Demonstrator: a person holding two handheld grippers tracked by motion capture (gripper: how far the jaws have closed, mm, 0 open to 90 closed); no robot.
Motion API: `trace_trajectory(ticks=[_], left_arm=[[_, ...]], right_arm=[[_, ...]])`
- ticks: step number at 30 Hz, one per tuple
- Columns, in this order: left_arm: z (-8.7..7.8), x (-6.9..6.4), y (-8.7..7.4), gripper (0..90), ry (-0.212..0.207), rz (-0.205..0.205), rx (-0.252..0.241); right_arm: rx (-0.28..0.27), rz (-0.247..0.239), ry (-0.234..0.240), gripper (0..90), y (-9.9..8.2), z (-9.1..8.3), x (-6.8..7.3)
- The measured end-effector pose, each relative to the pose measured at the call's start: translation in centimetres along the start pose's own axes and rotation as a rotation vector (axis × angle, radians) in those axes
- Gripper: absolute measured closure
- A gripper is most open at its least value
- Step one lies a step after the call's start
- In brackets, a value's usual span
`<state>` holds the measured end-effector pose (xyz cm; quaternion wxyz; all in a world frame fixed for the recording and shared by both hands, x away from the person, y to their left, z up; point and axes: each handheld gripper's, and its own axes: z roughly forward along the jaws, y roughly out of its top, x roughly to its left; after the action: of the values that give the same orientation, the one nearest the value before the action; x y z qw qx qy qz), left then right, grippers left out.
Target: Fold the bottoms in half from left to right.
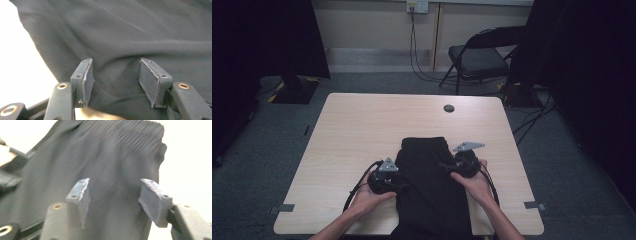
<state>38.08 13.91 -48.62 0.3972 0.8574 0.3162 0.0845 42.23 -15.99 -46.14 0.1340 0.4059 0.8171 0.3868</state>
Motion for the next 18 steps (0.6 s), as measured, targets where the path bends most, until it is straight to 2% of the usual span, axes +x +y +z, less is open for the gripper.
trace_trajectory(ticks=[1,2,3,4,6,8,9,10,11,12,13,14,15,17,18], left_arm=[[-0.4,0.4,0.3,45.0,0.002,-0.014,-0.026],[-0.4,0.4,0.3,45.1,0.002,-0.014,-0.026],[-1.5,1.3,1.0,45.1,0.003,-0.032,-0.066],[-1.9,1.8,1.3,45.1,0.012,-0.047,-0.083],[-2.4,2.9,1.6,45.1,0.036,-0.064,-0.089],[-2.4,3.3,1.6,45.0,0.045,-0.069,-0.086],[-2.1,4.1,1.7,45.1,0.041,-0.092,-0.075],[-2.1,4.1,1.7,45.3,0.041,-0.092,-0.075],[-1.6,4.6,1.6,45.3,0.045,-0.098,-0.060],[-0.6,5.2,1.5,46.4,0.077,-0.081,-0.032],[-0.1,5.6,1.6,45.9,0.071,-0.088,-0.011],[-0.1,5.6,1.6,45.5,0.071,-0.088,-0.011],[0.4,6.2,1.9,45.3,0.055,-0.113,-0.017],[0.6,6.5,2.2,42.9,0.088,-0.125,-0.054],[0.8,6.8,2.3,41.5,0.081,-0.137,-0.039]], right_arm=[[-0.008,0.022,-0.003,33.6,0.6,0.7,-0.5],[-0.008,0.022,-0.003,33.6,0.6,0.7,-0.5],[-0.038,0.038,-0.025,28.3,1.6,2.0,-1.7],[-0.041,0.055,-0.026,25.8,1.7,2.4,-2.0],[-0.054,0.094,-0.027,26.2,1.9,3.4,-3.0],[-0.031,0.086,-0.056,25.5,1.8,4.6,-3.4],[-0.019,0.082,-0.068,24.5,1.6,4.9,-3.5],[-0.019,0.082,-0.068,24.5,1.6,4.9,-3.5],[-0.010,0.090,-0.071,23.4,1.4,5.3,-3.6],[-0.005,0.099,-0.062,23.1,1.0,5.7,-3.8],[-0.005,0.079,-0.078,23.0,1.1,5.7,-3.7],[-0.005,0.079,-0.078,23.0,1.1,5.7,-3.7],[0.002,0.053,-0.086,23.4,1.1,6.0,-3.4],[0.006,0.042,-0.088,23.3,1.0,6.3,-3.2],[0.002,0.038,-0.096,23.6,0.9,6.3,-3.0]])
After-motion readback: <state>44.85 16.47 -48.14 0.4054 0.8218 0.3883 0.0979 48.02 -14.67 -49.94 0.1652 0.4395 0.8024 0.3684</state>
